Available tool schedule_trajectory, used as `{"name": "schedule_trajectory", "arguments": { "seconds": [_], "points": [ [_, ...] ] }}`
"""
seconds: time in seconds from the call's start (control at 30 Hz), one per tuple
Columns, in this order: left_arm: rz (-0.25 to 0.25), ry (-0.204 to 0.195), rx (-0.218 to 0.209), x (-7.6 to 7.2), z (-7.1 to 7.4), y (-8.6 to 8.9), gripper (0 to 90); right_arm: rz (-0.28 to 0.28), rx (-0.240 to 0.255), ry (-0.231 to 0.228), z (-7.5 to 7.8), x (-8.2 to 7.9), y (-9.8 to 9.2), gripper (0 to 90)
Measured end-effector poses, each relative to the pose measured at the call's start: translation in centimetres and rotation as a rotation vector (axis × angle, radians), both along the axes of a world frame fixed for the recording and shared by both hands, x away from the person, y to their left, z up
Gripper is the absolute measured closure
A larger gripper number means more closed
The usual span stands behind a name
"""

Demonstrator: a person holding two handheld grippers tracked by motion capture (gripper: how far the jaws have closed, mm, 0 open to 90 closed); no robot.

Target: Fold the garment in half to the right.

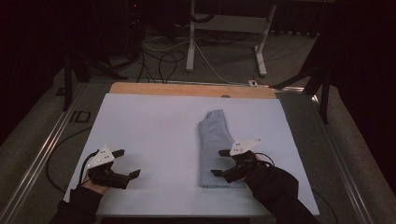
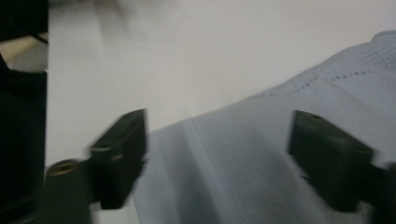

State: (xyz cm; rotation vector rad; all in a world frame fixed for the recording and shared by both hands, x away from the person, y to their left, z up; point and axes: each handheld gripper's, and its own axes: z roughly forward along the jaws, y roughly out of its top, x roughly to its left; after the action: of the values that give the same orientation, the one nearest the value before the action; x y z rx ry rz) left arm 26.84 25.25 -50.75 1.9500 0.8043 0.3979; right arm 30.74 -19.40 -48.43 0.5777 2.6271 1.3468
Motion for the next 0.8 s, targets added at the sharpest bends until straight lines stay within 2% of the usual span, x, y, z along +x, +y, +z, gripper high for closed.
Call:
{"name": "schedule_trajectory", "arguments": {
  "seconds": [0.03, 0.27, 0.37, 0.47, 0.8],
  "points": [
    [-0.001, 0.000, 0.001, 0.0, 0.0, 0.0, 0.4, -0.001, -0.002, 0.004, 0.1, 0.2, 0.0, 8.4],
    [-0.005, 0.004, 0.001, 0.0, 0.0, 0.0, 0.4, -0.028, 0.016, 0.011, 0.5, 0.8, -0.3, 7.6],
    [0.014, -0.003, 0.015, -0.1, 0.0, 0.0, 0.4, -0.053, 0.027, 0.010, 0.7, 1.1, -0.6, 7.6],
    [0.023, -0.002, 0.004, -0.1, 0.1, 0.2, 0.4, -0.088, 0.040, 0.004, 1.0, 1.3, -1.1, 7.6],
    [0.025, 0.003, 0.008, 0.0, 0.1, 0.1, 0.3, -0.154, 0.026, -0.050, 1.9, 1.0, -3.6, 7.6]
  ]
}}
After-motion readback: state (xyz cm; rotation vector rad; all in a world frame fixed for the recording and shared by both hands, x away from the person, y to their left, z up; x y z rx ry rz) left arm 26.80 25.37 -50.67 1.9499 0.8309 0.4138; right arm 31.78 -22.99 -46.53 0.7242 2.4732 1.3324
